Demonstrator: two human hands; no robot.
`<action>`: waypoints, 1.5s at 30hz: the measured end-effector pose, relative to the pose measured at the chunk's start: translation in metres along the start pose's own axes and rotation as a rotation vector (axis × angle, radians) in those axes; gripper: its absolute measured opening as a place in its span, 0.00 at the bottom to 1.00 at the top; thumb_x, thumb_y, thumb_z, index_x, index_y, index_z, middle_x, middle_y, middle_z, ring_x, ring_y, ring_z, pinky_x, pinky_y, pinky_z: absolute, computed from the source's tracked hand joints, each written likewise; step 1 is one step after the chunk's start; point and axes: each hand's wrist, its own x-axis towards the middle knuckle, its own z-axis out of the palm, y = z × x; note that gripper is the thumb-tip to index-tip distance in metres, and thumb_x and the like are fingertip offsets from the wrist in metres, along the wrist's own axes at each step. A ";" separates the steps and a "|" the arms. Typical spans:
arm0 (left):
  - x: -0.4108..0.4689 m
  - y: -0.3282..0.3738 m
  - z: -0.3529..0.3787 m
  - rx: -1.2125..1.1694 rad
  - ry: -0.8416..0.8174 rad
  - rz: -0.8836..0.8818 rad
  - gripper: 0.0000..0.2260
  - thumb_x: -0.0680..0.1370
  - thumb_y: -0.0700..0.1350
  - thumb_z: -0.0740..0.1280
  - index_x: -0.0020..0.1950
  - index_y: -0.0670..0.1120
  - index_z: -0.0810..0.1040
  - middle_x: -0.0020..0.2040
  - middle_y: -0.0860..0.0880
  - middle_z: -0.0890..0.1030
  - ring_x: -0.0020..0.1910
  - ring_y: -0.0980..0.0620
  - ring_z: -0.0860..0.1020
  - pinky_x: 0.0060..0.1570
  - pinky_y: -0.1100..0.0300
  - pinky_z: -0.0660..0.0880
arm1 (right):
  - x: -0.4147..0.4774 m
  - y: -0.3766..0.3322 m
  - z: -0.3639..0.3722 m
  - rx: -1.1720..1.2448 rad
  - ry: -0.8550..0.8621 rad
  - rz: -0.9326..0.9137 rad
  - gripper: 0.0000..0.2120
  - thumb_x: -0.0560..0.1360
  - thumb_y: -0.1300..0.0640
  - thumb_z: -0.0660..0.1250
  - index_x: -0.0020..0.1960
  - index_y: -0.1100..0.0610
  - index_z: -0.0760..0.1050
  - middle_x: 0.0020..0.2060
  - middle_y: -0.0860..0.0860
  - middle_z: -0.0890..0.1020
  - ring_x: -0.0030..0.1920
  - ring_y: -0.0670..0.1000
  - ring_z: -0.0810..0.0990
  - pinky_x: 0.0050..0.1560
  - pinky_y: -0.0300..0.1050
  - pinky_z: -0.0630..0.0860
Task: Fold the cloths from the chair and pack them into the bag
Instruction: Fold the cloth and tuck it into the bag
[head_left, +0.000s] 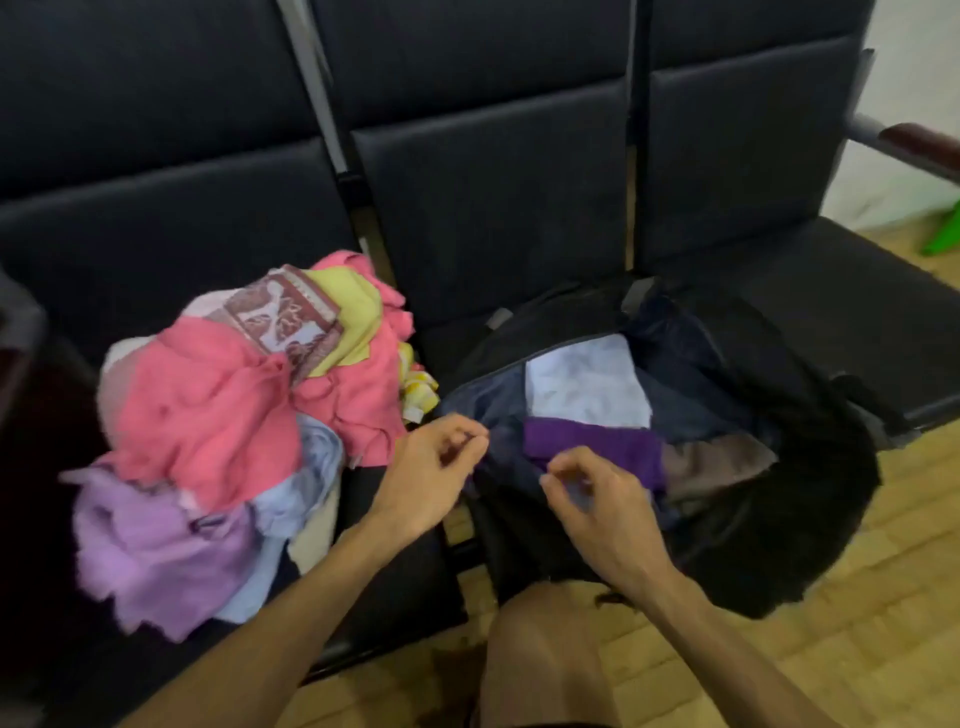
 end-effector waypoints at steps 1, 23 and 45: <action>-0.018 -0.014 -0.022 -0.001 0.053 -0.043 0.08 0.78 0.39 0.70 0.44 0.53 0.81 0.34 0.50 0.82 0.35 0.49 0.81 0.41 0.55 0.78 | -0.008 -0.013 0.023 0.066 -0.040 -0.001 0.04 0.74 0.55 0.71 0.45 0.54 0.78 0.39 0.44 0.82 0.42 0.43 0.79 0.45 0.37 0.75; -0.173 -0.239 -0.187 0.607 0.253 -0.542 0.16 0.76 0.44 0.70 0.64 0.51 0.78 0.64 0.50 0.76 0.61 0.44 0.76 0.54 0.49 0.77 | -0.031 -0.181 0.315 0.466 -0.772 0.553 0.16 0.76 0.59 0.72 0.63 0.54 0.77 0.48 0.47 0.80 0.42 0.41 0.78 0.43 0.40 0.77; -0.159 -0.060 -0.272 0.257 0.639 0.032 0.06 0.80 0.39 0.66 0.51 0.43 0.83 0.49 0.51 0.78 0.47 0.56 0.74 0.50 0.65 0.70 | -0.042 -0.251 0.228 0.495 -0.498 0.050 0.25 0.66 0.57 0.81 0.49 0.52 0.66 0.40 0.49 0.80 0.41 0.45 0.80 0.46 0.45 0.77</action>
